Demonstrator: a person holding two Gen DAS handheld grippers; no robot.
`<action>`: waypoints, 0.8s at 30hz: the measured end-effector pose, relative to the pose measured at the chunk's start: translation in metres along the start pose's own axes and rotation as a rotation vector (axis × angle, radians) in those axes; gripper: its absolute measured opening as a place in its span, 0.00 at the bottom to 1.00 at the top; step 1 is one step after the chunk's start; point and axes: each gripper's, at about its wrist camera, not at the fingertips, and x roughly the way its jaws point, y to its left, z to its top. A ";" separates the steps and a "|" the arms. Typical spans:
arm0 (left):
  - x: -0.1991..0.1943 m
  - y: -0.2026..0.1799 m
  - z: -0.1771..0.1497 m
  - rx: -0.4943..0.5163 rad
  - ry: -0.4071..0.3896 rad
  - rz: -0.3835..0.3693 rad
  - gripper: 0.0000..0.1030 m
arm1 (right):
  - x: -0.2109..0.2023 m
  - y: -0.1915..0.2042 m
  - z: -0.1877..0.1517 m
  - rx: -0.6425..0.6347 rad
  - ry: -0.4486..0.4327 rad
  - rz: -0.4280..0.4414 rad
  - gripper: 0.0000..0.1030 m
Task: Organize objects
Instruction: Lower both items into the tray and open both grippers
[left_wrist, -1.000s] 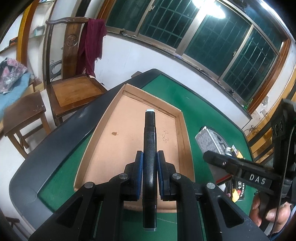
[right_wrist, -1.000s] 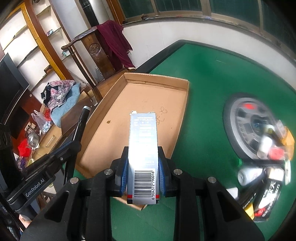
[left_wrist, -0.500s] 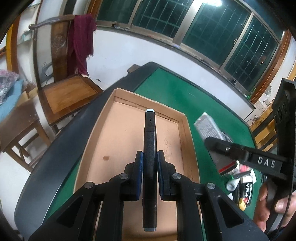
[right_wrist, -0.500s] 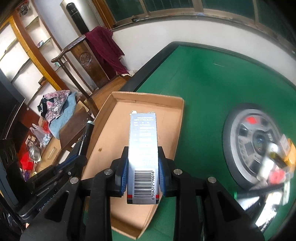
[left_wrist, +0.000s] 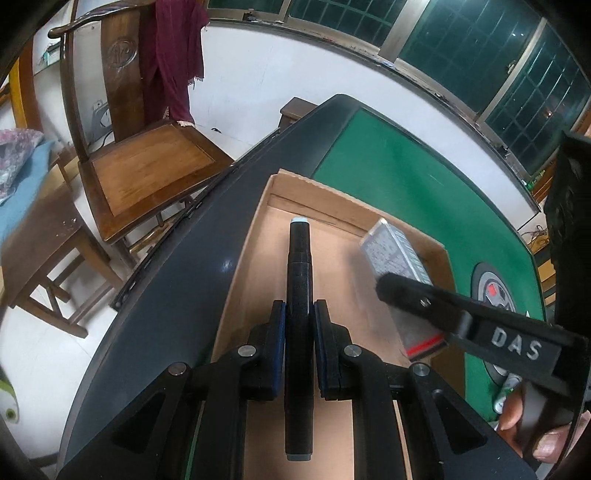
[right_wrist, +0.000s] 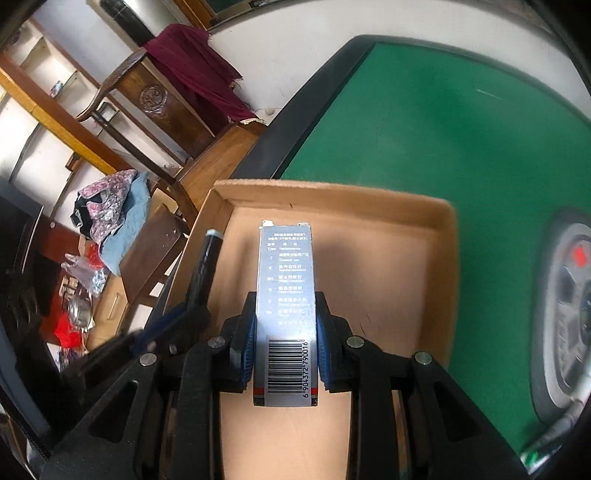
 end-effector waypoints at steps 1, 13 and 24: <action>0.003 0.000 0.001 0.003 0.005 0.000 0.12 | 0.005 0.001 0.004 0.003 -0.001 -0.004 0.24; 0.013 0.003 0.002 -0.010 0.007 -0.034 0.12 | 0.031 0.002 0.014 0.043 -0.005 -0.015 0.24; 0.004 0.000 -0.002 -0.020 0.008 -0.061 0.12 | 0.031 -0.001 0.010 0.031 0.036 0.002 0.25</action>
